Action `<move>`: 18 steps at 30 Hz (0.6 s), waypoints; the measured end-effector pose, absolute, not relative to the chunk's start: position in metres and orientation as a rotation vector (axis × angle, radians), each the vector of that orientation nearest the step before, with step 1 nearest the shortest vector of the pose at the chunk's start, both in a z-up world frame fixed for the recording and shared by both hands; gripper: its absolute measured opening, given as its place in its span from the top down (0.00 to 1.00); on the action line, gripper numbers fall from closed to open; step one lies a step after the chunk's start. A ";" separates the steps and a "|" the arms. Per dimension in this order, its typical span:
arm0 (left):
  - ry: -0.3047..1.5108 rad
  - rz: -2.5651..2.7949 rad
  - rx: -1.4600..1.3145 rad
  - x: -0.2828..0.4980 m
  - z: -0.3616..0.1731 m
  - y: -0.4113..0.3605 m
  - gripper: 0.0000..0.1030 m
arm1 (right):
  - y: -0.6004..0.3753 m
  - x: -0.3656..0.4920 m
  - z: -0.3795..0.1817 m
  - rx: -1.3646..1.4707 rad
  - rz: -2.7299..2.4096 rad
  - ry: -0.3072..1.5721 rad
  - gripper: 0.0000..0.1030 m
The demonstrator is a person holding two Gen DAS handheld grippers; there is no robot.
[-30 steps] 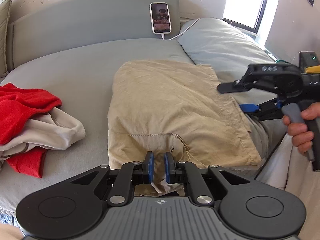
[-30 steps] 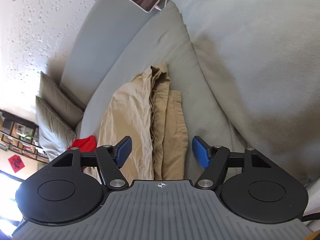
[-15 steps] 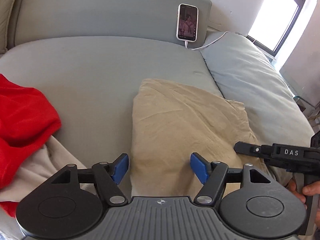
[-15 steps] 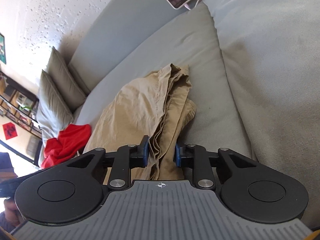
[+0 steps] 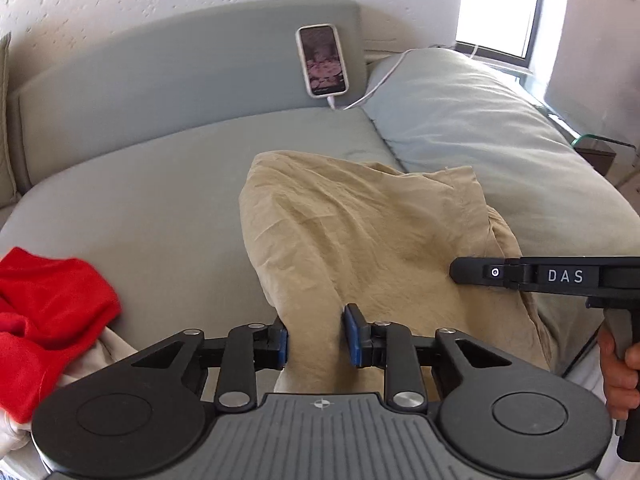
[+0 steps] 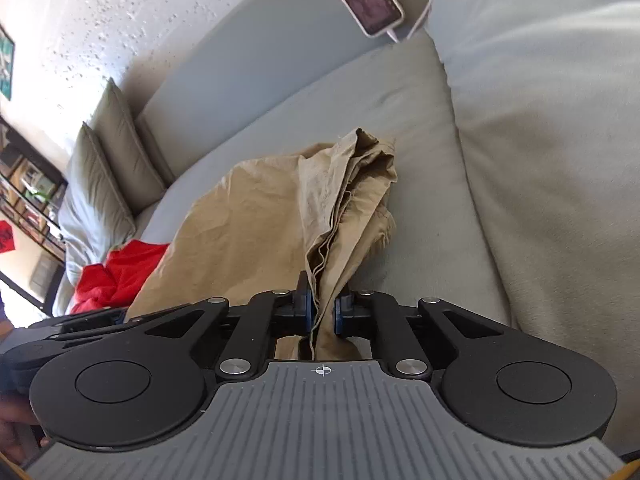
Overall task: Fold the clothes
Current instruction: 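Grasp the folded trousers with both tools and lift them, then carry the trousers to the cushion by the glass table and open both tools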
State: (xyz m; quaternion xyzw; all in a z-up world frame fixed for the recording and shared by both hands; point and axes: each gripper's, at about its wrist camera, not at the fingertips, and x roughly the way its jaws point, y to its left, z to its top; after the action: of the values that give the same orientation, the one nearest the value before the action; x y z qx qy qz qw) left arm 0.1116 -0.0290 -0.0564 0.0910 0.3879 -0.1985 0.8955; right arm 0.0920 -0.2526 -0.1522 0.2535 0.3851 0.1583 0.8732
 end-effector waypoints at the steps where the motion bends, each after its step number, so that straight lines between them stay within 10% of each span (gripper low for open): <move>1: 0.796 -0.434 0.182 0.105 -0.050 -0.034 0.76 | -0.257 0.083 -0.143 0.513 0.318 0.786 0.91; 18: 0.628 -0.747 -0.057 0.101 -0.013 -0.241 0.77 | -0.446 -0.007 -0.029 0.583 -0.194 0.433 0.91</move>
State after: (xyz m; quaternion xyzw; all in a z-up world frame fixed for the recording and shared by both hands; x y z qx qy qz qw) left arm 0.1012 -0.2411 -0.0129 -0.0272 0.3018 -0.3586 0.8829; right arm -0.0068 -0.4464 -0.0291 0.2846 0.2114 -0.0947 0.9302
